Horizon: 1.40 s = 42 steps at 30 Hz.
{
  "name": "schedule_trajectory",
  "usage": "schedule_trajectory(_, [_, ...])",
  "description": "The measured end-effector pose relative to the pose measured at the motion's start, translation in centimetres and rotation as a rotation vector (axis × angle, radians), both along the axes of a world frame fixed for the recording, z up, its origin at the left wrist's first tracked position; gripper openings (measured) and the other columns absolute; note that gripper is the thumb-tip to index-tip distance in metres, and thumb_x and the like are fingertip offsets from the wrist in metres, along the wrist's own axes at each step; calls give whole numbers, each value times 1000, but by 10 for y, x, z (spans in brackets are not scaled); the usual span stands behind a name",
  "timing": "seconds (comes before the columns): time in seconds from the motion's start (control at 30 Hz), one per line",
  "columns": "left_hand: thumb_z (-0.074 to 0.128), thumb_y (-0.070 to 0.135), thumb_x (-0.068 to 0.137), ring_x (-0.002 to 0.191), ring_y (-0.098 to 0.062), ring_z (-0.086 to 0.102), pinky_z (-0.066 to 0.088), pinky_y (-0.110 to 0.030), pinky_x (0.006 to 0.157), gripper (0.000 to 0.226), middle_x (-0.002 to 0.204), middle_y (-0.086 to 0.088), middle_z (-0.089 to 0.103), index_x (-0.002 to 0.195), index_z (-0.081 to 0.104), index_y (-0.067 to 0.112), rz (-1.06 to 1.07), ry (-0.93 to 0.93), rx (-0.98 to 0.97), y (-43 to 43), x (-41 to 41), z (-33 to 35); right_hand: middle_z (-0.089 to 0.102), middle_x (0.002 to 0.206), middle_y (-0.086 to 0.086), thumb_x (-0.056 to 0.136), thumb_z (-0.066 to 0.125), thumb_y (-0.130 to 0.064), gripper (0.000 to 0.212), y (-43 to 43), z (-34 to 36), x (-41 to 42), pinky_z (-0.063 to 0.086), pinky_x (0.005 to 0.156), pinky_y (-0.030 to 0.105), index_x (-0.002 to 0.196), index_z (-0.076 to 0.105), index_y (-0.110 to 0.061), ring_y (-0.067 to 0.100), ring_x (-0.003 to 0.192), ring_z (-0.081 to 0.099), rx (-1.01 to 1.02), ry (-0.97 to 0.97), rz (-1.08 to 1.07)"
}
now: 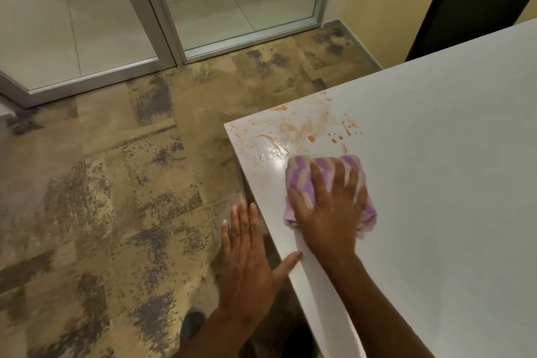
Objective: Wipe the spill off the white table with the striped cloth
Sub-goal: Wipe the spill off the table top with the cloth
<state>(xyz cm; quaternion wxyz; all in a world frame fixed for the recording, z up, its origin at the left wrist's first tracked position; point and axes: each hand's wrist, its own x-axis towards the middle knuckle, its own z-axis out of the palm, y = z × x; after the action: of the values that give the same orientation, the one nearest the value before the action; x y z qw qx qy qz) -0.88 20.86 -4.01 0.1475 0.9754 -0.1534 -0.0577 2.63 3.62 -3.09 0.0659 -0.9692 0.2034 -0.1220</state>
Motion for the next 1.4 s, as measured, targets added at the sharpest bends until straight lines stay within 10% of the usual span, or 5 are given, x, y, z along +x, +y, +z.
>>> schedule_trajectory(0.53, [31, 91, 86, 160, -33, 5, 14, -55, 128, 121, 173, -19, 2, 163, 3, 3, -54, -9, -43, 4, 11, 2, 39, 162, 18, 97, 47, -48, 61, -31, 17, 26, 29, 112, 70, 153, 44, -24, 44, 150, 31, 111, 100, -29])
schedule_trajectory(0.73, [40, 87, 86, 159, -37, 13, 20, -57, 125, 121, 171, -24, 10, 161, 12, -3, -55, -82, -85, 2, 11, 5, 35, 160, -7, 93, 46, -30, 59, -4, 20, -24, 3, 126, 36, 152, 46, -27, 3, 157, 6, 447, -42, 429])
schedule_trajectory(0.97, [43, 91, 77, 158, -38, 13, 22, -57, 124, 132, 170, -26, 10, 160, 11, -7, -29, -85, -10, 1, 16, 4, 25, 169, -2, 100, 34, -52, 59, 43, 9, 43, 4, 126, 49, 155, 40, -33, 23, 160, 3, 307, 67, 413])
schedule_trajectory(1.13, [34, 96, 78, 160, -34, 8, 14, -53, 128, 131, 171, -22, 8, 161, 10, -3, -45, -84, -51, 0, 29, 4, 38, 164, 6, 97, 54, -27, 55, 16, 2, 60, 19, 123, 65, 151, 49, -21, 34, 156, 21, 254, -11, 166])
schedule_trajectory(1.4, [40, 82, 88, 157, -40, 16, 26, -59, 123, 117, 169, -26, 14, 160, 14, -7, -39, -100, -51, 0, 26, 1, 31, 163, -6, 93, 53, -23, 61, 20, 15, -24, 3, 126, 49, 153, 45, -20, 22, 158, 14, 382, -6, 330])
